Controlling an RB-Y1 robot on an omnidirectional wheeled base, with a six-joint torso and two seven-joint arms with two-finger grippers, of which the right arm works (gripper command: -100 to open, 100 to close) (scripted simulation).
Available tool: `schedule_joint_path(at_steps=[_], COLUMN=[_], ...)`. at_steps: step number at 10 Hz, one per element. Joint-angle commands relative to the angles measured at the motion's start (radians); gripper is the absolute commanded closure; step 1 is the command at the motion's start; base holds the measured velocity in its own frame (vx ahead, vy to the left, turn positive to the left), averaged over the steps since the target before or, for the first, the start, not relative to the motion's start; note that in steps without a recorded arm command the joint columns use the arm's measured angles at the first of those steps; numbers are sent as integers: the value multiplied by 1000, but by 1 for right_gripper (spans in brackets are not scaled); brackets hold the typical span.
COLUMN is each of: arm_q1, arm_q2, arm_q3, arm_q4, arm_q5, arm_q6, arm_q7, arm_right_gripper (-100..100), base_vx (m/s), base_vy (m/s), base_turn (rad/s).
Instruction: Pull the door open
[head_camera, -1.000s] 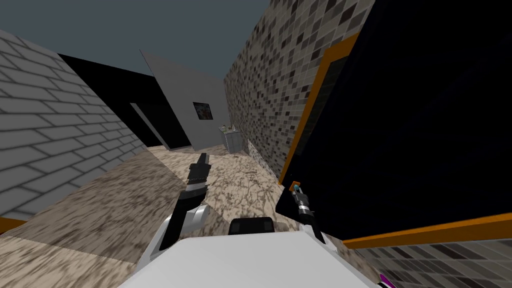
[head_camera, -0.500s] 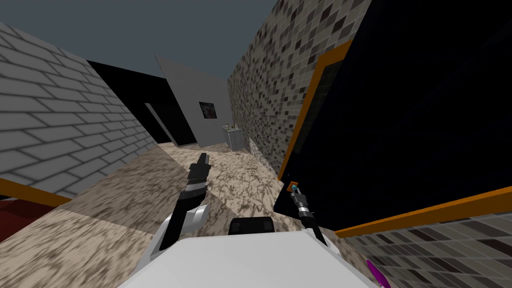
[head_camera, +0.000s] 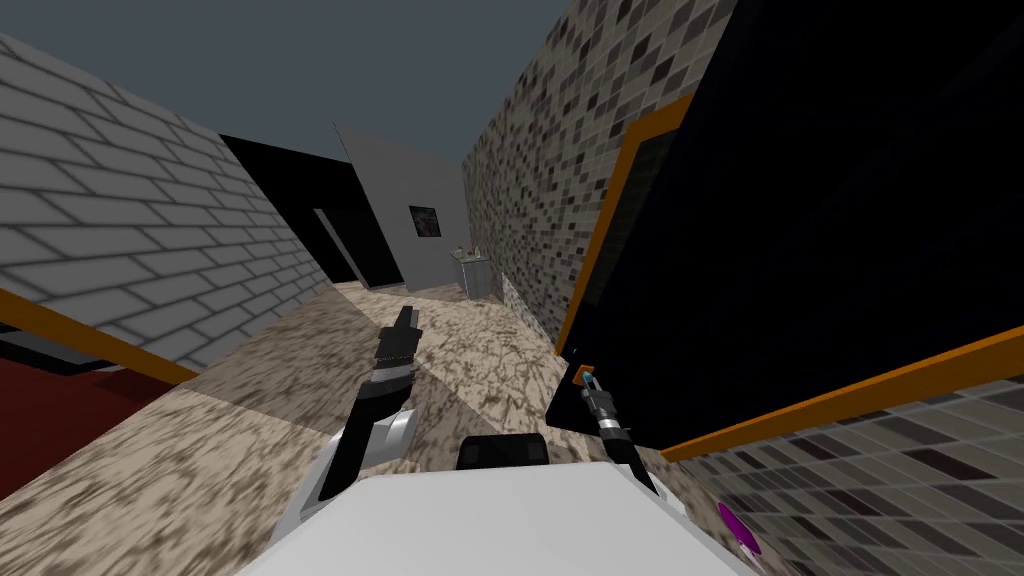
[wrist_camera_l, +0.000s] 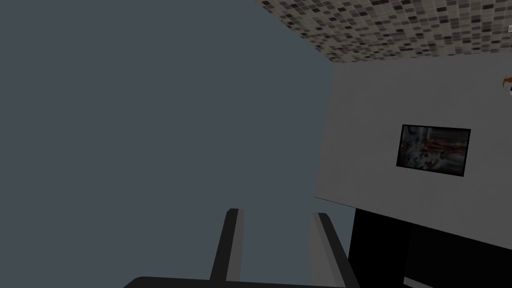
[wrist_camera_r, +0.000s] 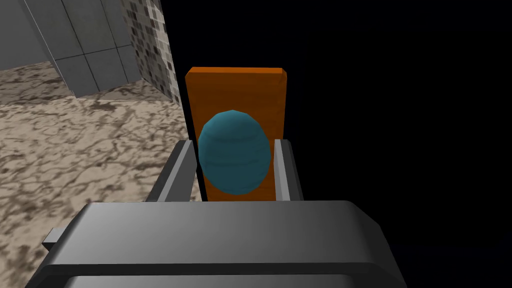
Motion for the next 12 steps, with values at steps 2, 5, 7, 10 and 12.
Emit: schedule_joint_path(at_steps=[2, 5, 7, 10, 12], arm_q1=[20, 36, 40, 51, 60], arm_q2=[-21, -40, -47, -63, -76], arm_q3=[30, 57, 65, 80, 92], arm_q4=[-4, -9, 5, 17, 27], arm_q5=[19, 37, 41, 50, 58], arm_q6=[-28, -53, -67, -99, -126], arm_q7=[-29, -54, -66, -87, -105], arm_right_gripper=[100, 100, 100, 100, 100], base_vx=[-197, -192, -95, -186, -216], base_vy=[-23, -39, -28, -39, -47], base_turn=[74, 55, 79, 131, 129])
